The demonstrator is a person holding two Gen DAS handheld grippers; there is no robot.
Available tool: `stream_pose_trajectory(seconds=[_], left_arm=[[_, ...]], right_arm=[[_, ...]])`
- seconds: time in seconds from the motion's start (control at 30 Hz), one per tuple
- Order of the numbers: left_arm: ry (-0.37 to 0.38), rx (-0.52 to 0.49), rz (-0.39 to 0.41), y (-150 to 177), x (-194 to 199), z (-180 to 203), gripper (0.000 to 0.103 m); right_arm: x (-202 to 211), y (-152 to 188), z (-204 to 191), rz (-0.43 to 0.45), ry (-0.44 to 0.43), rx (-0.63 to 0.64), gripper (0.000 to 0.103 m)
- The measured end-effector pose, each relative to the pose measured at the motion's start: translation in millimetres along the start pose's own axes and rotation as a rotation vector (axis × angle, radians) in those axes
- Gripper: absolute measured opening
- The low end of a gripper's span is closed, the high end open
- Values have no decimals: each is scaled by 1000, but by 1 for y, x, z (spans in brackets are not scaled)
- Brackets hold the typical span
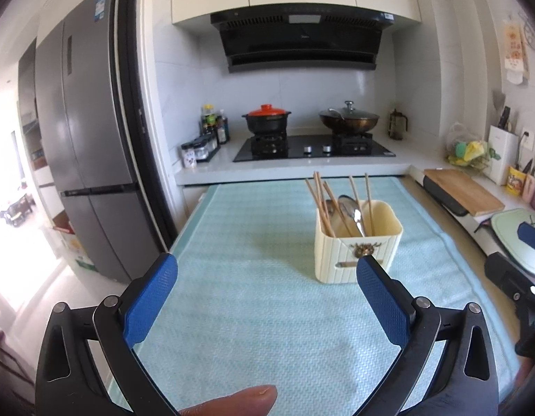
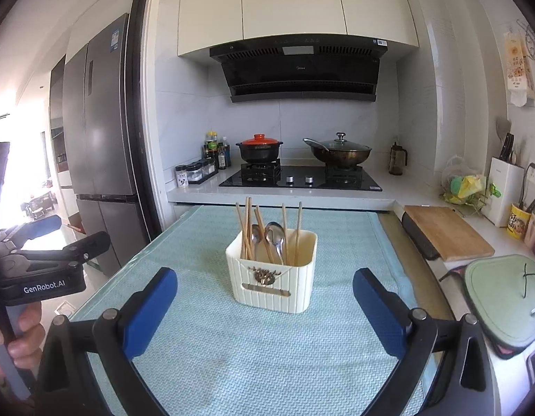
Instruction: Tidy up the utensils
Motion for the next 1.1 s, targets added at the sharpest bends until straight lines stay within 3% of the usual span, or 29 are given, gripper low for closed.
stream_pose_trajectory(seconds=[0.27,0.7,1.1], left_arm=[[30,22,-69,18,10,2,103],[71,9,-65,24,20,8,103],[51,8,-57,23,27,6,103]], right_arm=[[20,0,-20,-22,15,9,103],[37,-8,-28,-11,2,19,103],[42,-7,-38,-9,-11,42,103]])
Point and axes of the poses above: each gripper's, at about its wrist camera, not at the fingertips, and x roughly against the way its jaws point, z to its right, y to its underside, the point moved 1 cm from there along -x, roughly the way its jaws point, and after that the axes turned 6 degrees about -y, right-handed, at the moved point
